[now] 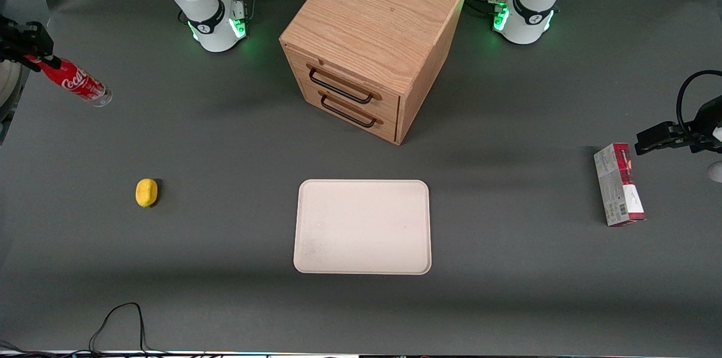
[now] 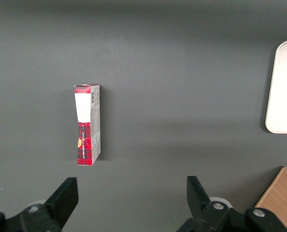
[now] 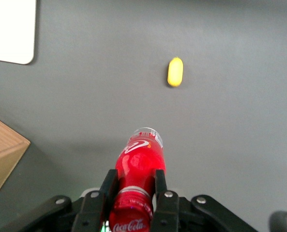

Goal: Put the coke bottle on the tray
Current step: 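Carry the bottle with the right gripper over the white tray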

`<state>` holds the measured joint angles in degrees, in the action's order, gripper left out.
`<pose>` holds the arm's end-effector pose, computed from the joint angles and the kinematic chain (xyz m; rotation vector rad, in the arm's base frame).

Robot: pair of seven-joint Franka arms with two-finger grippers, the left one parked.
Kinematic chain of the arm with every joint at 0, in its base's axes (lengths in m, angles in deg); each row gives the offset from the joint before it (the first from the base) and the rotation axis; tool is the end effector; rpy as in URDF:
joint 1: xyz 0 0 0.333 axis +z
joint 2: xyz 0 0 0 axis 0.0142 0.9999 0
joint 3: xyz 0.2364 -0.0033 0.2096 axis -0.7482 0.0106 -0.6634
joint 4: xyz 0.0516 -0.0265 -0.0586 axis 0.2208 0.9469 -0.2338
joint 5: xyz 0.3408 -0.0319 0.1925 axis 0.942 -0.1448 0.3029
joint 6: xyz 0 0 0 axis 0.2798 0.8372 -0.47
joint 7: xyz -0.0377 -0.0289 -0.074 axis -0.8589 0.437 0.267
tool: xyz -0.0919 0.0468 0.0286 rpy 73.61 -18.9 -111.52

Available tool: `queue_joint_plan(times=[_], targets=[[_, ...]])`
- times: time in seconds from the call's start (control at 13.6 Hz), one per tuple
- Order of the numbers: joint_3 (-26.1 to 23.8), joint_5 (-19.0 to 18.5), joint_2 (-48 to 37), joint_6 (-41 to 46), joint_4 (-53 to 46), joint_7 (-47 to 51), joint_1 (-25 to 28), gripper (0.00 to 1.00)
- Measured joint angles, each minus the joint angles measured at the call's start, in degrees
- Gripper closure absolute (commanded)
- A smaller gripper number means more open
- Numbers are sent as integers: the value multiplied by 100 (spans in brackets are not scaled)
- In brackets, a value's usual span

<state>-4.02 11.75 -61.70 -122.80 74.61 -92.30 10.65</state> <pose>0.4706 -0.0580 0.6545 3.1318 0.2093 -0.0419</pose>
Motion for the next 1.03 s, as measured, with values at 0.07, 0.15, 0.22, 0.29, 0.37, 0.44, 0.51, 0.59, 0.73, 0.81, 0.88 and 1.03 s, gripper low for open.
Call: queue_joint_plan(times=[0.07, 0.15, 0.22, 0.29, 0.37, 0.44, 0.51, 0.59, 0.73, 0.81, 0.88, 1.03], targets=[[-9, 110, 346, 15, -372, 0, 119, 90], [-22, 254, 770, 124, -872, 7, 247, 91], [-35, 440, 1253, 333, -1472, 22, 359, 92], [-55, 637, 1761, 565, -2119, 62, 442, 94], [-115, 778, 2256, 744, -2756, 99, 491, 97], [-275, 836, 2739, 846, -3367, 139, 508, 98], [-496, 845, 3164, 892, -3878, 264, 529, 99], [-729, 850, 3572, 890, -4333, 491, 588, 100], [-933, 839, 4112, 808, -4874, 760, 878, 100], [-949, 780, 4290, 696, -5016, 798, 1108, 100], [-953, 682, 4414, 589, -5100, 823, 1346, 100], [-963, 545, 4584, 405, -5189, 902, 1751, 100]])
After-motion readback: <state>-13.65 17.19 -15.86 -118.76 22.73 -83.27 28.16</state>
